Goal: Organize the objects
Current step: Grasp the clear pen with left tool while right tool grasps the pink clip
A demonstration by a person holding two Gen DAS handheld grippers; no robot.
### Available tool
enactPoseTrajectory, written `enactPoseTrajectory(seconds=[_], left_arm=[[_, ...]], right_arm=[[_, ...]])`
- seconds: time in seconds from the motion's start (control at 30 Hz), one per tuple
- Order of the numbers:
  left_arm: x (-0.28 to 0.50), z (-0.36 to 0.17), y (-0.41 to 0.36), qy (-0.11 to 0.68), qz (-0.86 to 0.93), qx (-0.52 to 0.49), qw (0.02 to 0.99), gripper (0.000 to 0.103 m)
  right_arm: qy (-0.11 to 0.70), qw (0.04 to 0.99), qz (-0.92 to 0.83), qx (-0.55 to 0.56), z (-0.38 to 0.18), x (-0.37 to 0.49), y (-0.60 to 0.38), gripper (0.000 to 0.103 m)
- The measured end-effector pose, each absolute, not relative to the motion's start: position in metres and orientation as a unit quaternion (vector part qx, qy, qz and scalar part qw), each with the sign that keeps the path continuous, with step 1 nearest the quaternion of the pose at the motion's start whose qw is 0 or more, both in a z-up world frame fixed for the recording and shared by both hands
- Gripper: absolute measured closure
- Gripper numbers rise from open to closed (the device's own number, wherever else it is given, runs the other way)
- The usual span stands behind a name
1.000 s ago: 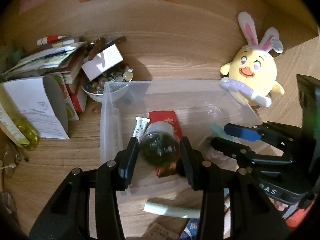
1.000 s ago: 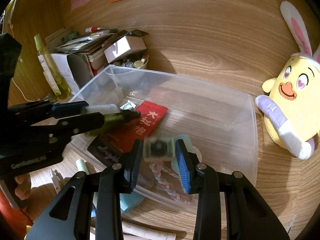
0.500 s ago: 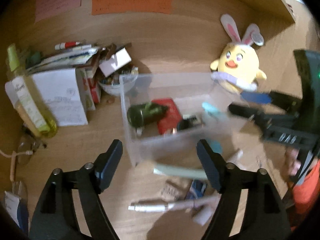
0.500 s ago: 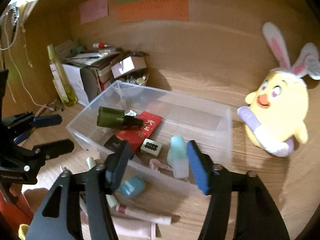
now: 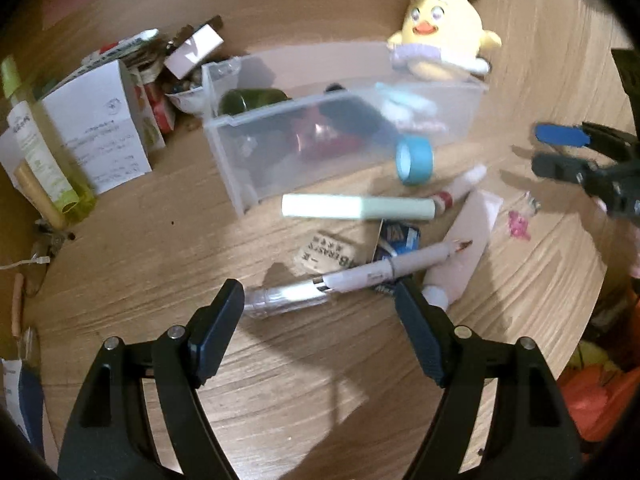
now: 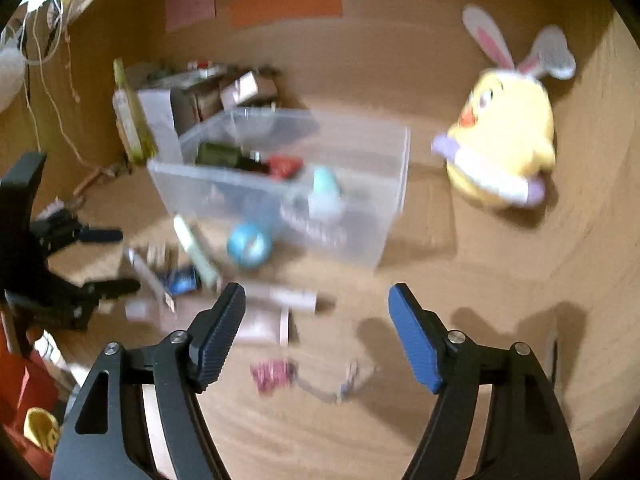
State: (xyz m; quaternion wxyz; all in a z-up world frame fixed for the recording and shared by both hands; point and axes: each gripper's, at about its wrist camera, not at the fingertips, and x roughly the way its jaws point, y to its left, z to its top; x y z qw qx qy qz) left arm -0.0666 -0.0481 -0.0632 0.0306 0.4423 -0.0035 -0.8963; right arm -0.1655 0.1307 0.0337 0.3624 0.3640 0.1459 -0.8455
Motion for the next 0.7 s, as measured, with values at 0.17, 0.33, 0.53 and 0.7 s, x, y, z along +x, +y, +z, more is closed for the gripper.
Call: enactPoseTrajectory(seconds=[0.17, 0.33, 0.53, 0.7], left_arm=[[-0.078, -0.067, -0.049, -0.021, -0.890, 0.454, 0.021, 0.025], [-0.091, -0.068, -0.052, -0.015, -0.887, 0.462, 0.002, 0.025], [-0.091, -0.068, -0.065, 0.046, -0.882, 0.469, -0.017, 0.043], [-0.073, -0.068, -0.066, 0.058, -0.886, 0.460, 0.000, 0.056]], right_arm=[[0.144, 0.374, -0.830, 0.389, 0.013, -0.155, 0.136, 0.032], [0.157, 0.373, -0.825, 0.396, 0.002, -0.151, 0.130, 0.032], [0.166, 0.383, -0.816, 0.399, -0.005, -0.147, 0.122, 0.046], [0.174, 0.375, -0.821, 0.394, -0.010, -0.144, 0.121, 0.065]])
